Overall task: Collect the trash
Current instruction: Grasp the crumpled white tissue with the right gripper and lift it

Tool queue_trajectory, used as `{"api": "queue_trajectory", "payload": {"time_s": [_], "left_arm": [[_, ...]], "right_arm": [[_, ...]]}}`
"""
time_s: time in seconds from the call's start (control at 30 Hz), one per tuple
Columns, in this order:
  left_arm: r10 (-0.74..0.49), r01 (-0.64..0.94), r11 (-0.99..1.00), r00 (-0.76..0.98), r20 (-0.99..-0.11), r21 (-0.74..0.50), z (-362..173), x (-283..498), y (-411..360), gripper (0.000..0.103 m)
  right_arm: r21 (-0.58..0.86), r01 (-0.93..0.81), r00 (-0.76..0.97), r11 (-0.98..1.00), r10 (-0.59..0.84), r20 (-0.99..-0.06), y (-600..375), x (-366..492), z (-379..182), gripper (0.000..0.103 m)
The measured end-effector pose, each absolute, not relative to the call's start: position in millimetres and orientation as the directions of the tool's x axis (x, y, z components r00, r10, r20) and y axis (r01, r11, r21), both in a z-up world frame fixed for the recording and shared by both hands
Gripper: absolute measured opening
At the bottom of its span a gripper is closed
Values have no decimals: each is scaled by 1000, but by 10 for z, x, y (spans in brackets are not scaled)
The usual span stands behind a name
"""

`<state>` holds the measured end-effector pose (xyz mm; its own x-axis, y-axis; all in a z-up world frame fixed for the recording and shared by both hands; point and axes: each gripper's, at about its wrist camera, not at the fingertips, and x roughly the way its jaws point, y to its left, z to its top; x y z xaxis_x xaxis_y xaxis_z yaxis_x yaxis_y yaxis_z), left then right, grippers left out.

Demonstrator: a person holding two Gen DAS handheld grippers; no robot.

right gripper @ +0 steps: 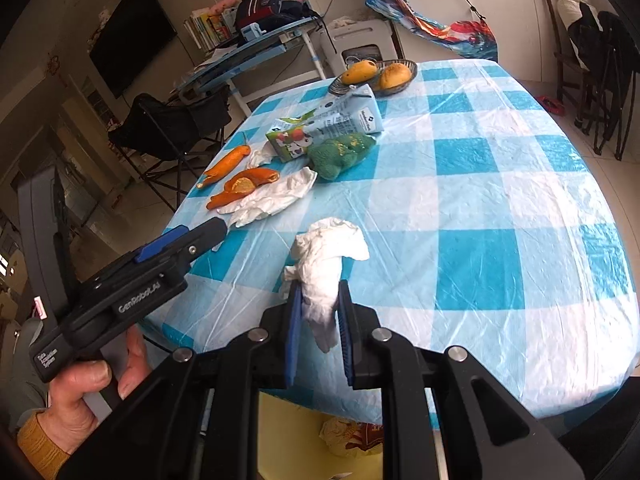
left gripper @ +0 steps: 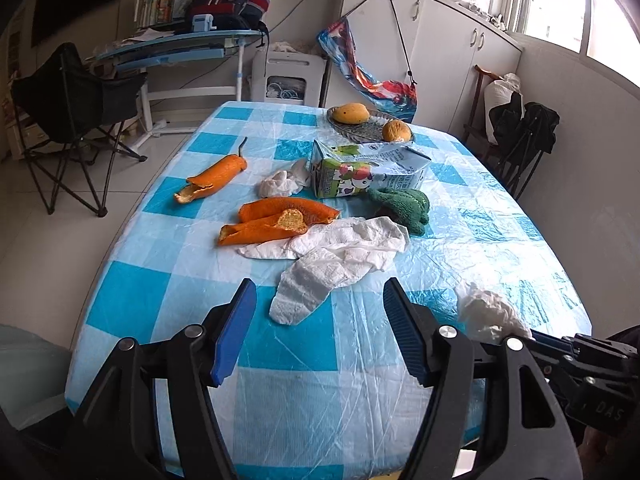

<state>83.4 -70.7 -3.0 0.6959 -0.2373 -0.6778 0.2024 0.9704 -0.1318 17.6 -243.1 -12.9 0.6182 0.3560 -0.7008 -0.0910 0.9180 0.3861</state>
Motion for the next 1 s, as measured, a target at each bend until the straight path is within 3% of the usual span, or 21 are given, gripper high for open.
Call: {"api": "queue_trajectory", "payload": {"time_s": [0.2, 0.27, 0.33, 0.43, 1.0], "left_arm": [[-208, 203, 975, 666, -717, -93, -179, 1067, -855, 60], [-217, 205, 973, 658, -721, -106, -204, 1108, -842, 46], [-230, 211, 970, 654, -721, -118, -206, 1129, -820, 18], [-245, 231, 966, 650, -720, -119, -197, 1096, -810, 1], [-349, 259, 937, 693, -631, -234, 127, 402, -494, 1]], "right_arm": [[401, -83, 608, 912, 365, -705, -2475, 206, -210, 18], [404, -82, 608, 911, 367, -704, -2477, 206, -226, 18], [406, -82, 609, 910, 368, -703, -2477, 206, -238, 18], [406, -83, 608, 910, 369, -703, -2474, 208, -249, 18], [416, -120, 644, 901, 390, -658, -2445, 56, -63, 18]]}}
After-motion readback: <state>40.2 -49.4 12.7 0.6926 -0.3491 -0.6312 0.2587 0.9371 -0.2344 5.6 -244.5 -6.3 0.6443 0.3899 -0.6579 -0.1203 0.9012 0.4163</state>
